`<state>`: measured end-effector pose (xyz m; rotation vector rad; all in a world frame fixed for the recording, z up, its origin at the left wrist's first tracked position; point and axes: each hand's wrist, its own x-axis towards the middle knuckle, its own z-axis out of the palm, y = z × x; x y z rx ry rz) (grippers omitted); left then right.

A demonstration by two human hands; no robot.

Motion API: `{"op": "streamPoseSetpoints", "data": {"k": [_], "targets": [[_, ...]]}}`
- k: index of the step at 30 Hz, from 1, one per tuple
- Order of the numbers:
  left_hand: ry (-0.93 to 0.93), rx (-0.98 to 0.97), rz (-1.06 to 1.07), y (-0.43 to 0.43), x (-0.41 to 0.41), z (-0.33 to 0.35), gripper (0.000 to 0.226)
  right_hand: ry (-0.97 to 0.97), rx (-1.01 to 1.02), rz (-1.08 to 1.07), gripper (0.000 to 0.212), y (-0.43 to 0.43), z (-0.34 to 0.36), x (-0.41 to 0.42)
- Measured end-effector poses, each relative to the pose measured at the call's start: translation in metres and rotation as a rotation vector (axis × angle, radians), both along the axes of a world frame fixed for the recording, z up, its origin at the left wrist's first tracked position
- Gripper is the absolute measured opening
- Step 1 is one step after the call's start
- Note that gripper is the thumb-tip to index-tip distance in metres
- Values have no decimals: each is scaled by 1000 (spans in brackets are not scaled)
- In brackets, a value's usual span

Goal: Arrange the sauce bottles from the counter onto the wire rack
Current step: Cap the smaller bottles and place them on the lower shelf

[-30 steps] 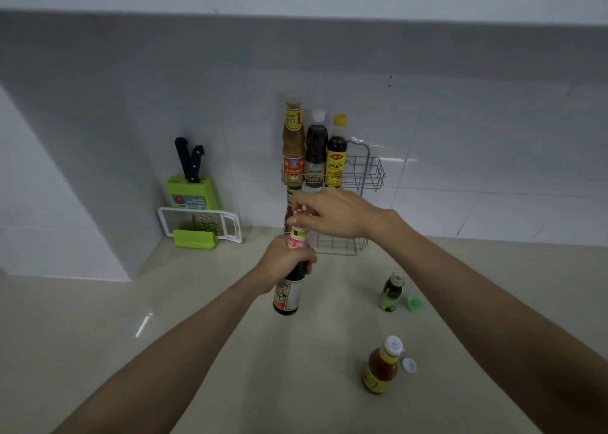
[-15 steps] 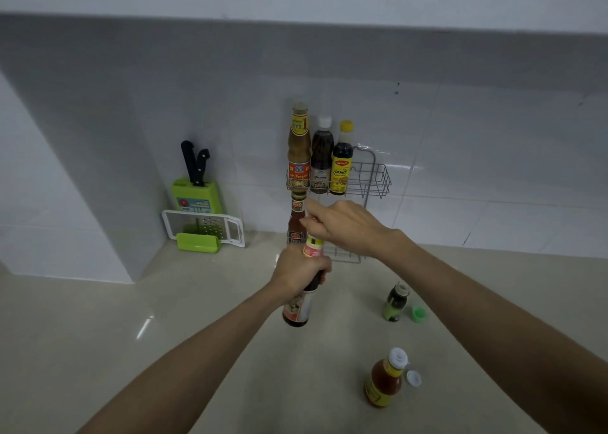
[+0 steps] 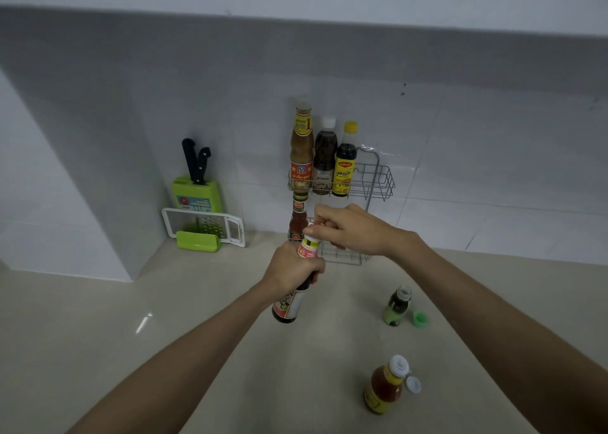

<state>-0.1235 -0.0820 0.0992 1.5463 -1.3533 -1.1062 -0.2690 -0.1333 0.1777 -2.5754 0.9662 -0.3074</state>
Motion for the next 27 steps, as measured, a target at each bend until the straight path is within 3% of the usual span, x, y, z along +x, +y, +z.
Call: {"op": "streamPoseSetpoints", "data": {"k": [4,8,10,12,14,17,19,20,22,25,27], "targets": [[-59,12,-33,6,0,-8,9,84,-100,24,35,-1,-8,-2],[127,89,-449,7,14,1,4,136,-382,107,40,10,-9,-3],[141,111,-531,10,12,7,4,139,-500,145,48,13,-12,0],[131,99,-435,12,8,7,8,116,-503,74,49,12,-17,2],[59,60,-203,11,3,0,12,121,-440,-93,47,13,-21,6],[-228,13,137,12,-6,-13,12,266,-384,-331,37,18,-36,20],[-393,-1,184,14,-6,-19,14,311,-227,-457,39,20,-40,28],[-361,18,132,14,-2,-20,13,276,-106,-496,47,21,-37,29],[-163,78,-111,13,10,-19,12,214,-57,-379,62,23,-31,25],[17,155,-422,17,24,-8,8,172,-406,-2,57,34,-13,18],[39,147,-451,21,21,-3,8,228,-584,111,48,33,-8,19]]}}
